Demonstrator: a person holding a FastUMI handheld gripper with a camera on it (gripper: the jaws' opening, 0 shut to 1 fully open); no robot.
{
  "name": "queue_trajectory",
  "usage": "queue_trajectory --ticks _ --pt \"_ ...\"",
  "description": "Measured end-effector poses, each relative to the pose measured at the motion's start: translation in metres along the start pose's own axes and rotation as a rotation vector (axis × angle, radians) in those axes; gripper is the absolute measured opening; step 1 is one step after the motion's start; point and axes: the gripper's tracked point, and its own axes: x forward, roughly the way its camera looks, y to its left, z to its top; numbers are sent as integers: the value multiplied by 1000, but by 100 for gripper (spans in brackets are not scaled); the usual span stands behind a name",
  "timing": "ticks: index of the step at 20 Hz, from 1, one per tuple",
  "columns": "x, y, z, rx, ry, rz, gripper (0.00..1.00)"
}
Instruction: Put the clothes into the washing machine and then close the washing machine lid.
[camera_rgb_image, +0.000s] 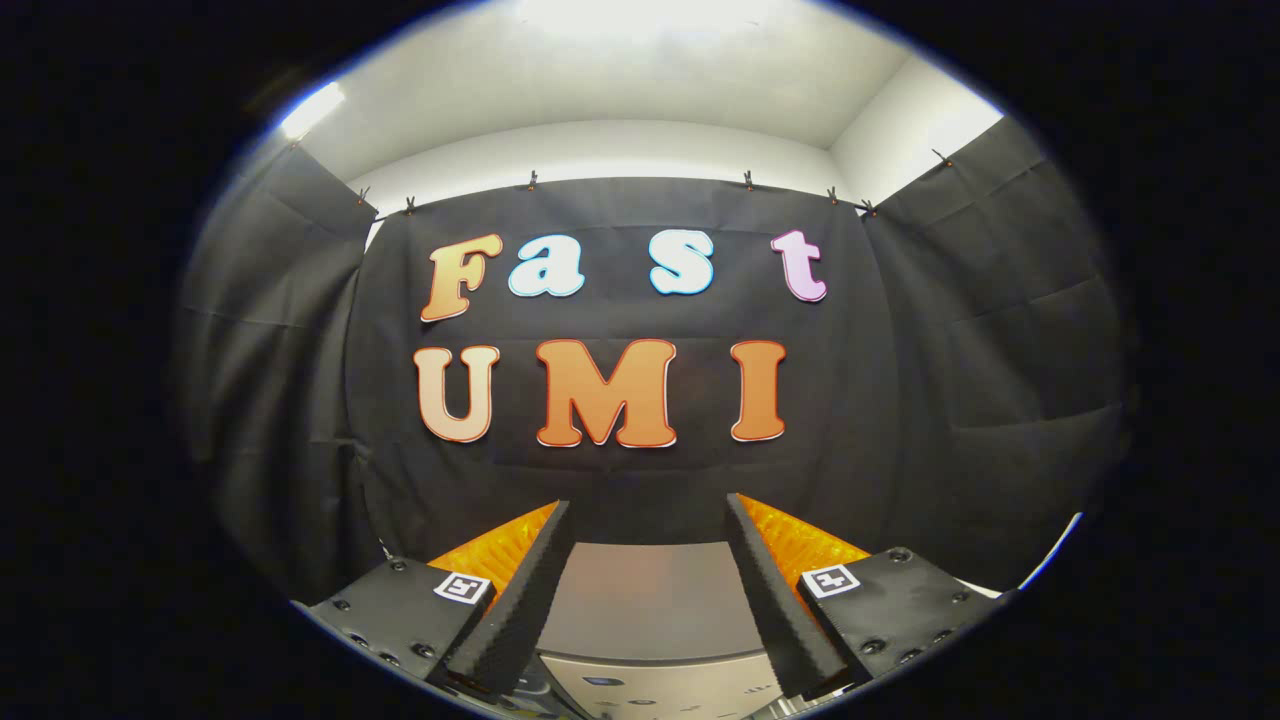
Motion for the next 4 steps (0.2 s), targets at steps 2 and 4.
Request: queue_trajectory --ticks 2,4 --pt "-15 -17 -4 -20 0 -7 97" --pt "-29 -32 -9 -32 -8 -21 97"
